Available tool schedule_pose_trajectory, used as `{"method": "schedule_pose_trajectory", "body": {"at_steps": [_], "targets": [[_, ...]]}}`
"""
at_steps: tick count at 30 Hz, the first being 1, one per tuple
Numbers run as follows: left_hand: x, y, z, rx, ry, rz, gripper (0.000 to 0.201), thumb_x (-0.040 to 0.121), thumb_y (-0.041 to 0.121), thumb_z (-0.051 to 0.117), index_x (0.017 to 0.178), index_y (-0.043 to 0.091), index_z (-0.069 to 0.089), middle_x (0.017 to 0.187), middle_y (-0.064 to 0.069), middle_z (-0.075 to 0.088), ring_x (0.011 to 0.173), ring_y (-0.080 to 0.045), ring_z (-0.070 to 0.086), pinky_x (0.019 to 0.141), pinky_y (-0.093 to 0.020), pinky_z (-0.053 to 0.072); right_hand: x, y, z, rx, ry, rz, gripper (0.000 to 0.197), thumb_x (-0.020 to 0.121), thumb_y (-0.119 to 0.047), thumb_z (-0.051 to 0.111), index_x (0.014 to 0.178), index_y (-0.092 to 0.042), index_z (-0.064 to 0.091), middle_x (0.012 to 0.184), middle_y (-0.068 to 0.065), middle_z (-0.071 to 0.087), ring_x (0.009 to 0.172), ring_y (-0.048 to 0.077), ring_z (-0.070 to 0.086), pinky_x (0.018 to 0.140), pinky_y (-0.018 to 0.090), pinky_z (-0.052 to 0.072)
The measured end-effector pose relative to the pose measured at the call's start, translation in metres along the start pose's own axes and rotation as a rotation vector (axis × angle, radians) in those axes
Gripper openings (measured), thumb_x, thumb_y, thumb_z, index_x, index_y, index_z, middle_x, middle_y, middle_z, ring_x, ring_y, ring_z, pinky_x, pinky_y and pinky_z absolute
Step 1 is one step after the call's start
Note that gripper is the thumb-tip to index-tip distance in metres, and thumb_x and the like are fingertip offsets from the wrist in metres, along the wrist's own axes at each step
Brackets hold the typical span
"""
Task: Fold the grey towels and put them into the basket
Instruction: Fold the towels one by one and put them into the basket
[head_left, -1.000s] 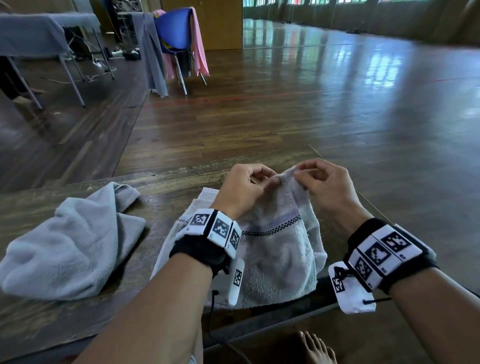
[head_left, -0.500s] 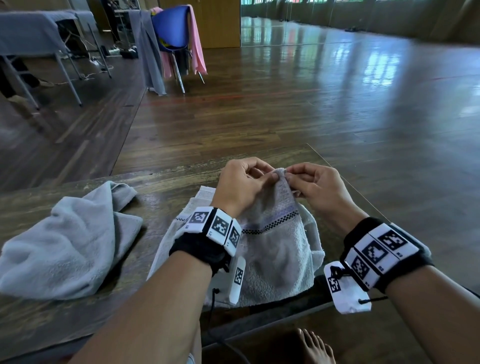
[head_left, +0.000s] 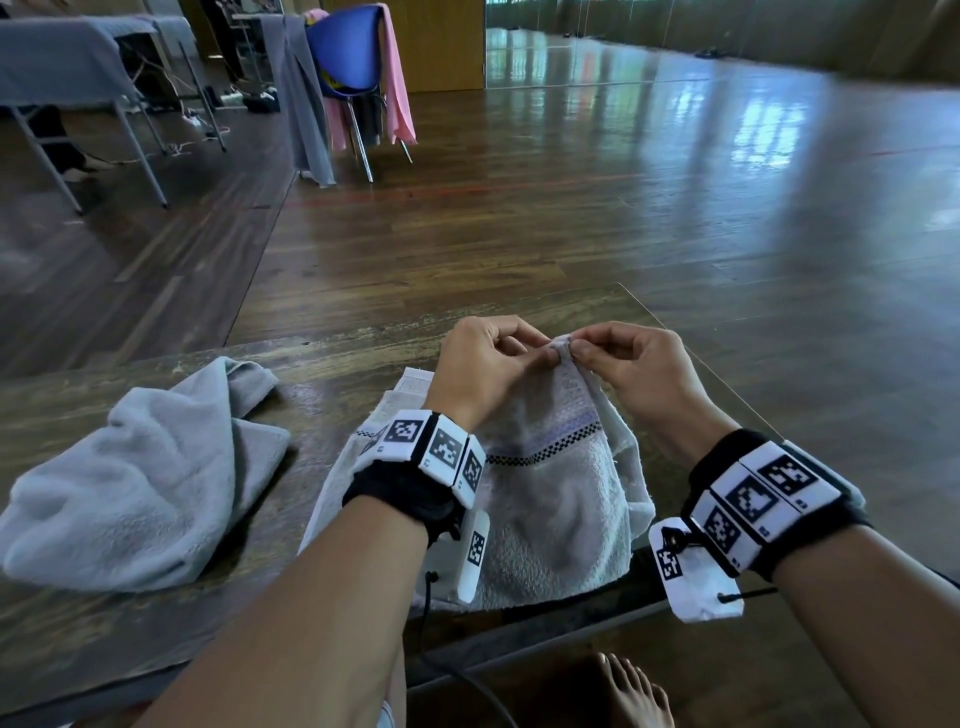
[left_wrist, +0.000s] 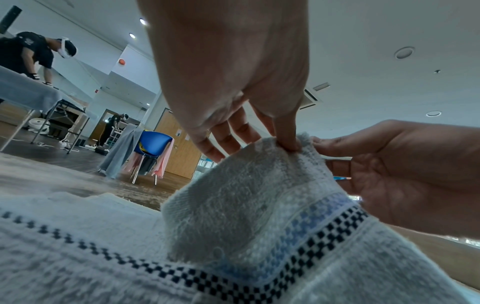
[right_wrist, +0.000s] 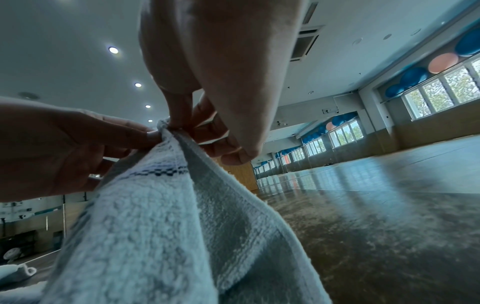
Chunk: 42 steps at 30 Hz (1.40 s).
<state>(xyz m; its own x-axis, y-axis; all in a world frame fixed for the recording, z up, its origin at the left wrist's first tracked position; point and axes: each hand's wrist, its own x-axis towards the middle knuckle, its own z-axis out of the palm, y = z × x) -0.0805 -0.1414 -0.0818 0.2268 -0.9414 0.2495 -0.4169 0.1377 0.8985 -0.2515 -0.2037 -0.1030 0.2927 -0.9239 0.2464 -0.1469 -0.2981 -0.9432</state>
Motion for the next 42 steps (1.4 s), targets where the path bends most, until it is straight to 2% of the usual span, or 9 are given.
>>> {"method": "schedule_pose_trajectory", "body": {"at_steps": [17,21,24,28,30,34,37,40,42], "targets": [[0.003,-0.009,0.003,0.13,-0.002,0.056,0.011,0.083,0.031,0.078,0.083,0.021,0.076,0.066,0.003,0.069,0.057,-0.004,0.059,0.058,-0.021,0.047,0.001,0.002,0.001,0.036,-0.087,0.067,0.008,0.091,-0.013,0.073,0.087,-0.02,0.076,0.076,-0.009,0.074,0.067,-0.002,0.065,0.062,0.012,0.049],[0.003,-0.009,0.003,0.186,-0.009,0.087,0.02,0.084,0.042,0.074,0.081,0.023,0.073,0.067,0.005,0.069,0.059,-0.003,0.061,0.057,-0.02,0.05,-0.003,-0.002,0.002,0.046,-0.091,0.07,0.018,0.085,-0.034,0.08,0.09,-0.017,0.078,0.085,0.0,0.078,0.076,0.008,0.071,0.07,0.021,0.057],[0.003,-0.008,0.004,0.246,-0.019,0.106,0.028,0.084,0.051,0.072,0.082,0.023,0.073,0.076,0.007,0.07,0.068,-0.004,0.064,0.059,-0.018,0.05,-0.004,-0.005,0.003,-0.003,-0.061,0.046,0.019,0.082,-0.032,0.082,0.09,-0.015,0.078,0.088,0.005,0.079,0.081,0.014,0.073,0.082,0.033,0.062],[0.004,-0.009,0.004,0.261,-0.073,0.104,0.036,0.086,0.047,0.071,0.084,0.012,0.074,0.1,0.001,0.067,0.084,-0.012,0.065,0.074,-0.026,0.055,-0.004,-0.006,0.001,-0.058,-0.073,0.03,0.006,0.09,-0.026,0.076,0.086,-0.021,0.077,0.088,0.01,0.076,0.079,0.016,0.068,0.086,0.046,0.058],[0.003,-0.008,0.003,0.25,-0.1,0.114,0.035,0.088,0.042,0.071,0.085,0.007,0.075,0.107,0.0,0.067,0.093,-0.014,0.065,0.082,-0.028,0.054,-0.005,-0.007,0.001,-0.074,-0.091,0.007,0.009,0.088,-0.029,0.077,0.085,-0.021,0.077,0.088,0.01,0.076,0.078,0.016,0.068,0.084,0.045,0.059],[0.0,-0.007,0.001,0.234,-0.17,0.131,0.035,0.09,0.037,0.07,0.08,0.004,0.076,0.114,0.005,0.068,0.1,-0.005,0.062,0.077,-0.009,0.044,-0.007,-0.008,0.0,-0.114,-0.122,-0.027,0.012,0.085,-0.031,0.079,0.085,-0.02,0.075,0.089,0.012,0.076,0.085,0.03,0.072,0.089,0.048,0.059],[-0.002,-0.004,0.0,0.138,-0.252,0.081,0.03,0.092,0.023,0.07,0.067,0.006,0.072,0.103,0.003,0.074,0.081,0.002,0.064,0.075,-0.015,0.044,-0.008,-0.009,-0.001,-0.166,-0.179,-0.058,0.007,0.088,-0.031,0.076,0.084,-0.027,0.074,0.086,0.001,0.077,0.087,0.026,0.072,0.089,0.048,0.058],[-0.004,0.0,-0.004,0.149,-0.287,0.039,0.027,0.091,0.024,0.07,0.069,0.01,0.074,0.06,0.013,0.068,0.046,0.006,0.05,0.053,-0.009,0.037,-0.008,-0.01,-0.002,-0.175,-0.183,-0.097,0.011,0.09,-0.029,0.075,0.08,-0.028,0.073,0.082,-0.006,0.075,0.079,0.012,0.068,0.084,0.04,0.057],[-0.004,0.001,-0.008,0.22,-0.271,0.04,0.024,0.088,0.03,0.073,0.075,0.011,0.078,0.054,0.012,0.064,0.047,0.003,0.05,0.052,-0.013,0.041,-0.006,-0.008,-0.006,-0.18,-0.14,-0.112,0.012,0.092,-0.026,0.074,0.08,-0.029,0.071,0.079,-0.004,0.073,0.075,0.009,0.064,0.079,0.036,0.056]]}}
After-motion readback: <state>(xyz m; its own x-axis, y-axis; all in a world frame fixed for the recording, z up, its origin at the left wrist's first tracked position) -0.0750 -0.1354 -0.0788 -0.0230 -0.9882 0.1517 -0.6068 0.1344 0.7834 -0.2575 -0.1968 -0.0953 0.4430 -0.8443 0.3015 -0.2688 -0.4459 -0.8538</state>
